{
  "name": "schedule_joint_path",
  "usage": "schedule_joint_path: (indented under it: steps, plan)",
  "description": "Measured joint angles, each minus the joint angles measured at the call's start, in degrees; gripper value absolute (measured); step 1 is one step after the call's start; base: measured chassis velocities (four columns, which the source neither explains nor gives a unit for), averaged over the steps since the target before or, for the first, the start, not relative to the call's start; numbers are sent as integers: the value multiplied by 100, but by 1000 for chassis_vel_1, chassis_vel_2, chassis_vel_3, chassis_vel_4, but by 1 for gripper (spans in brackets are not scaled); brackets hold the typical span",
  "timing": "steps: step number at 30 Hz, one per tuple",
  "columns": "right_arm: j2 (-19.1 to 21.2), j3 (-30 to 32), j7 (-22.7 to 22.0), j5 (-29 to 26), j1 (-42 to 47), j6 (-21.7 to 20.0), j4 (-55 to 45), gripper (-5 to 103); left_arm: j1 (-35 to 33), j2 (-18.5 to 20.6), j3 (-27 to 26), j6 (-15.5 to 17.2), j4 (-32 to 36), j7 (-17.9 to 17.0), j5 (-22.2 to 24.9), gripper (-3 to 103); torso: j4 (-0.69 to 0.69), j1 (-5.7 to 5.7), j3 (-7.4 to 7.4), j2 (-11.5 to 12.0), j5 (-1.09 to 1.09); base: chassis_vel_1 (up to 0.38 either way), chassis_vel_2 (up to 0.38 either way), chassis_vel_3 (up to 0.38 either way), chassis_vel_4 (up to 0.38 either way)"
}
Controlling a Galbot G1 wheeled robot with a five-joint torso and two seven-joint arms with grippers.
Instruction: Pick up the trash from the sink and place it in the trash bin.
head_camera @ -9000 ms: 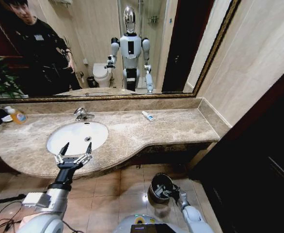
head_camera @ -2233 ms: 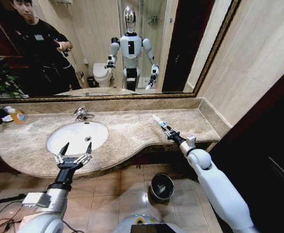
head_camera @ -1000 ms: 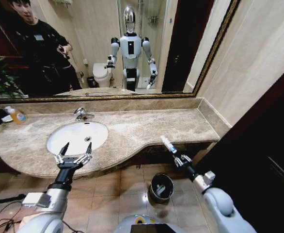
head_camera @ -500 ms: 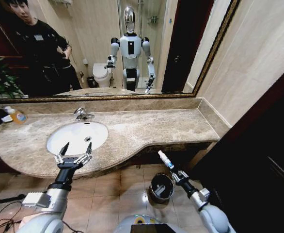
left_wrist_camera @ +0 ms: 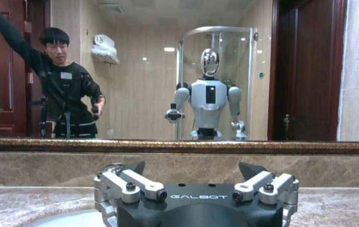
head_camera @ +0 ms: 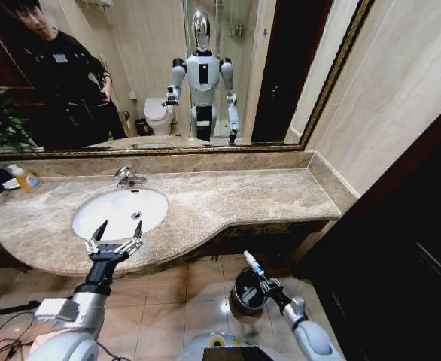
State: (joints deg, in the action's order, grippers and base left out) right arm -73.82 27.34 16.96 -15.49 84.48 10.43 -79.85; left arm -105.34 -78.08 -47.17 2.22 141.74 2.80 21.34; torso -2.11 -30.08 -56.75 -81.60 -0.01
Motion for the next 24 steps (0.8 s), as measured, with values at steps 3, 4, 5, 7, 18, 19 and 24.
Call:
schedule_joint_path:
  steps: [3,4,5,7,18,19,24]
  plan:
    - [-7,-23,-17,-2,-53,45,159,27,0,0,0,0,0,0,0,100,0,0,0,0,0,0,0,0,0]
    - [-26,-27,-19,-3,-81,69,247,27,0,0,0,0,0,0,0,100,0,0,0,0,0,0,0,0,0]
    - [-33,-29,-19,-3,-93,80,289,27,0,0,0,0,0,0,0,100,0,0,0,0,1,0,0,0,0]
    - [-40,-34,-20,-3,-119,104,371,27,0,0,0,0,0,0,0,100,0,0,0,0,1,0,0,0,0]
    - [-87,-66,-53,45,-513,396,1396,27,0,0,0,0,0,0,0,100,0,0,0,0,1,0,0,0,0]
    - [-87,-66,-53,45,-513,396,1396,27,0,0,0,0,0,0,0,100,0,0,0,0,1,0,0,0,0]
    - [-97,-86,-102,116,-690,448,1815,27,0,0,0,0,0,0,0,100,0,0,0,0,1,0,0,0,0]
